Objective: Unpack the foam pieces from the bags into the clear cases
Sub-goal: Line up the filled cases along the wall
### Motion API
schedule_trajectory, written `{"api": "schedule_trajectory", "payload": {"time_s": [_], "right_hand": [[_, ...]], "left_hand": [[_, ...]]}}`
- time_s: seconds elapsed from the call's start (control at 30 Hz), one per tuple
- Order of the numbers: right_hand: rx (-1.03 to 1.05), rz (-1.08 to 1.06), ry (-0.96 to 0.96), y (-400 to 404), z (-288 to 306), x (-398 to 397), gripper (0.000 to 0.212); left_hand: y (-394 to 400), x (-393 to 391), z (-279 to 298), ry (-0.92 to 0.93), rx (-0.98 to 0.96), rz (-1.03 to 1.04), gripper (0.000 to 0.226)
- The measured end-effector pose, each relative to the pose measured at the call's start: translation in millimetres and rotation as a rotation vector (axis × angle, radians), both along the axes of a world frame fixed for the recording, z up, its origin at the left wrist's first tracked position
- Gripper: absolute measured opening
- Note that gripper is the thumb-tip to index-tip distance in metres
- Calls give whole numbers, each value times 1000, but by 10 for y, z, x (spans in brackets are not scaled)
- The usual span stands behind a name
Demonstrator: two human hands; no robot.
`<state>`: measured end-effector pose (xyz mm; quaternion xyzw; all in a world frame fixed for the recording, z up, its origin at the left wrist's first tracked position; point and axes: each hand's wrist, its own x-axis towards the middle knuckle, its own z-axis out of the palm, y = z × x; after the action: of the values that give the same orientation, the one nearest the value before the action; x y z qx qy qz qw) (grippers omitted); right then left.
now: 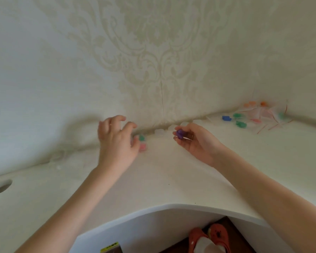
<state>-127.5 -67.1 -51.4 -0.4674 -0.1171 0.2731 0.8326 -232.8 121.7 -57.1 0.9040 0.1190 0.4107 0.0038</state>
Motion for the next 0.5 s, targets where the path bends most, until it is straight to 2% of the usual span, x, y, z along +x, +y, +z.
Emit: {"api": "schedule_trajectory", "payload": {"time_s": [0.13,0.27,0.37,0.43,0.5], "right_hand": [[17,-106,-136,-89,74,154,15],[-226,-330,-383,-228,44,335,18],[-266,-455,-365,-268,-2,417,19],[-321,-528,-363,-262,-19,442,19],[-398,-591,-387,-253,-41,455,21]], "left_hand": [[-480,374,-31,189,10,-199,34],[-860,679,-216,409,-14,-349,52],[-919,787,-332,579,-130,-455,52],[-883,806,-377,582,-278,-523,49],[-852,807,-393,514,-317,-549,44]]}}
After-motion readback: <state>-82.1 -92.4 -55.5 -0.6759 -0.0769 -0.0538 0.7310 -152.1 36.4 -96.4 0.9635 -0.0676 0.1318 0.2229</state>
